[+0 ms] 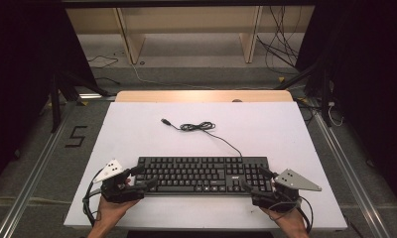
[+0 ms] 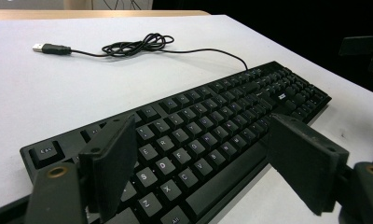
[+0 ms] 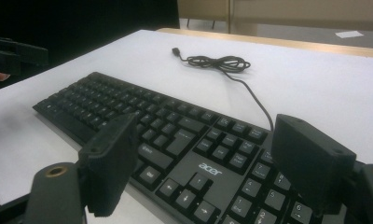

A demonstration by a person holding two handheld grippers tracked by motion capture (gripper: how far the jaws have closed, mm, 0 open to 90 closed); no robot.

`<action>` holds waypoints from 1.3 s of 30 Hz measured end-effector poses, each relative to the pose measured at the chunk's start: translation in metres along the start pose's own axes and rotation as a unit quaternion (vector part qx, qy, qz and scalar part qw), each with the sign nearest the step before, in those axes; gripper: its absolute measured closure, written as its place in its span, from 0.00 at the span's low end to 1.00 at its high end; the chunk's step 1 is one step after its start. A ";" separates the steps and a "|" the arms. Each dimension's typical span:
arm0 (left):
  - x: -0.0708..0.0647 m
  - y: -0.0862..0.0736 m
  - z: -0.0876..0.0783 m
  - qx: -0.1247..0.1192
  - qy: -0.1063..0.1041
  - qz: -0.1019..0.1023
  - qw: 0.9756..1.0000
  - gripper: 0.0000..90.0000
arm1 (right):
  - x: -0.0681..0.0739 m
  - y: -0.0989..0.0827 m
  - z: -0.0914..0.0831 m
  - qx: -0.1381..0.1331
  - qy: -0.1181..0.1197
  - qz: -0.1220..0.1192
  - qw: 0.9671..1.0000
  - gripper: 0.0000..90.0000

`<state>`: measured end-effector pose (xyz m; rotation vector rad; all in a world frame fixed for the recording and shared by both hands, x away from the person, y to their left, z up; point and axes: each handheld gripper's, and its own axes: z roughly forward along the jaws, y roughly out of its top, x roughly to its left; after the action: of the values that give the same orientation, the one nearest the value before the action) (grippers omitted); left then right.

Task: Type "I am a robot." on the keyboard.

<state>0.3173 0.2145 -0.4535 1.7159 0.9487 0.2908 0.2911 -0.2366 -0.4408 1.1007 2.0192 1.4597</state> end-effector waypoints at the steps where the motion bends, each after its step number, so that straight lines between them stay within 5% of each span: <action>1: 0.000 0.000 0.000 0.000 0.000 0.000 1.000 0.27 | 0.000 0.000 0.000 0.000 0.000 0.001 1.000 0.27; 26: 0.005 0.000 0.001 0.002 0.008 -0.006 1.000 0.27 | 0.022 0.017 0.033 0.011 0.043 -0.010 0.999 0.28; 39: 0.006 0.000 0.000 -0.001 0.009 -0.011 1.000 0.27 | 0.037 0.030 0.071 0.048 0.069 -0.017 0.996 0.34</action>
<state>0.3215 0.2191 -0.4552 1.7029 0.9794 0.2941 0.3305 -0.1608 -0.4347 1.0222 2.2121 1.4709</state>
